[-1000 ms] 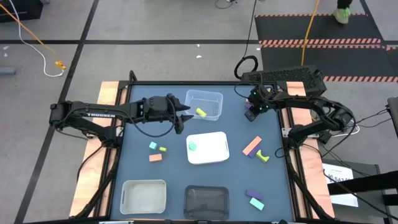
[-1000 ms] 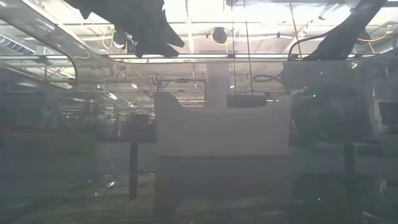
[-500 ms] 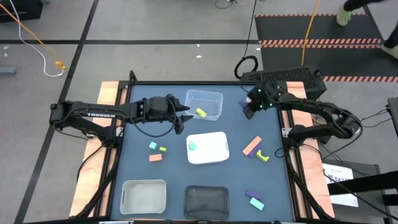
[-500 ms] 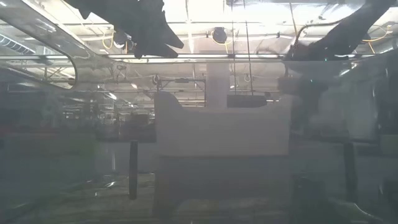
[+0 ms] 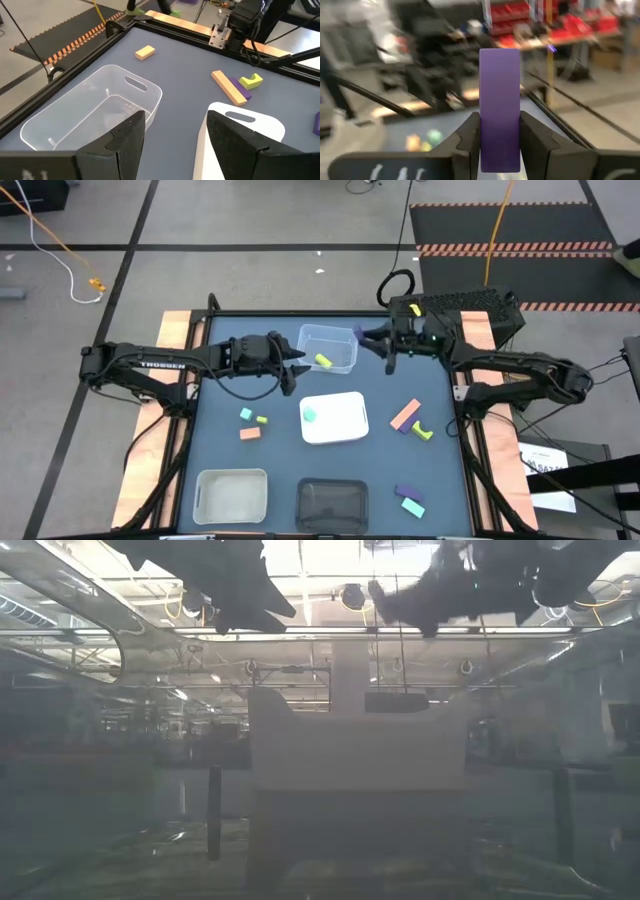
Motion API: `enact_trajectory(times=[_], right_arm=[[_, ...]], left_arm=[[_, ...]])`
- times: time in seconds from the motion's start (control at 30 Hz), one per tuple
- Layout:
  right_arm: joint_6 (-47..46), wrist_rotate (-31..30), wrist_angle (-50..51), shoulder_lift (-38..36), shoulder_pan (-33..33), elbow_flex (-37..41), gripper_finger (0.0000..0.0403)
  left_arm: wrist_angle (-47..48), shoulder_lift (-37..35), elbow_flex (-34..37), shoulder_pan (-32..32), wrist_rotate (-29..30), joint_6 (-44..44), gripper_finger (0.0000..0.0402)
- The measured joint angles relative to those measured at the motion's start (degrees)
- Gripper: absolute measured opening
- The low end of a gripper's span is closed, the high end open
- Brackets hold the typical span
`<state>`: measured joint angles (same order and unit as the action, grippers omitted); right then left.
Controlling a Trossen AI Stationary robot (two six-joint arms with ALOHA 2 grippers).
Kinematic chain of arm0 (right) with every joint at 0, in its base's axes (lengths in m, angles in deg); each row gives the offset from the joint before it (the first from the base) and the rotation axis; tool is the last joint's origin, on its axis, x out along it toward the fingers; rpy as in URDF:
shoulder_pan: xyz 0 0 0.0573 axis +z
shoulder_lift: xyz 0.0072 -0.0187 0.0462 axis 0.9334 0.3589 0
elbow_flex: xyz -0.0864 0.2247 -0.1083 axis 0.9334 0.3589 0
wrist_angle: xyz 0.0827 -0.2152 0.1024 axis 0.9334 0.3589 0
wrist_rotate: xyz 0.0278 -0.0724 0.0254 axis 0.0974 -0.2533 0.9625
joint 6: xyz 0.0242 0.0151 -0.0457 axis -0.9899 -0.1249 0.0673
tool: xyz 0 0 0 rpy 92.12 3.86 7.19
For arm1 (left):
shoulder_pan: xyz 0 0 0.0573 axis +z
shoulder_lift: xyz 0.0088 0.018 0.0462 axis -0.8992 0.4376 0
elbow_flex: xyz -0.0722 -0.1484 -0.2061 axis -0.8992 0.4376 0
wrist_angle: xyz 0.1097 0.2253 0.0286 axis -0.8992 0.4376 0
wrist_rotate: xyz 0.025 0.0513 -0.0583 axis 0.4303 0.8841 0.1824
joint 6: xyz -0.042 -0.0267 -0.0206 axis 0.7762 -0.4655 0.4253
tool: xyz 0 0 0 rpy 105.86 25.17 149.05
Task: Sort & place blocks by color
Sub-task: Put the top violet block into the black bin
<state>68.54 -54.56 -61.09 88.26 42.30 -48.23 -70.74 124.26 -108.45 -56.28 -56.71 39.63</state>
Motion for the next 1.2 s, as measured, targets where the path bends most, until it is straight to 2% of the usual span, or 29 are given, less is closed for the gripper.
enact_trajectory(times=[0.17,0.33,0.47,0.53,0.7,0.8,1.1,1.2], right_arm=[[-0.04,-0.01,-6.71,1.27,6.97,0.0,0.0085],[-4.16,-0.15,-6.48,1.6,13.44,0.0,0.0085],[-9.59,-0.34,-5.49,1.83,21.1,-0.02,0.0085],[-11.35,-3.25,-5.62,2.56,25.7,-0.04,0.0085],[-13.91,-16.78,-5.99,5.95,37.32,-0.04,0.0087],[-16.73,-21.98,-8.31,8.99,42.75,-0.04,0.0088],[-28.91,-31.54,-15.98,20.62,55.0,-1.4,0.0089],[-31.03,-31.58,-15.91,24.11,57.64,-4.49,0.009]], left_arm=[[0.02,0.0,0.0,0.02,0.0,0.31,0.0214],[0.08,0.0,0.0,0.0,0.0,0.35,0.0214],[0.15,0.0,0.0,0.02,0.0,0.35,0.0214],[0.17,0.0,0.0,0.0,0.0,0.35,0.0214],[0.39,0.0,0.0,0.01,0.0,0.29,0.0214],[0.48,0.0,0.0,0.02,0.0,0.0,0.0214],[3.76,0.0,0.0,-0.02,0.0,1.35,0.0214],[5.66,0.02,0.0,-0.17,0.0,3.01,0.0214]])
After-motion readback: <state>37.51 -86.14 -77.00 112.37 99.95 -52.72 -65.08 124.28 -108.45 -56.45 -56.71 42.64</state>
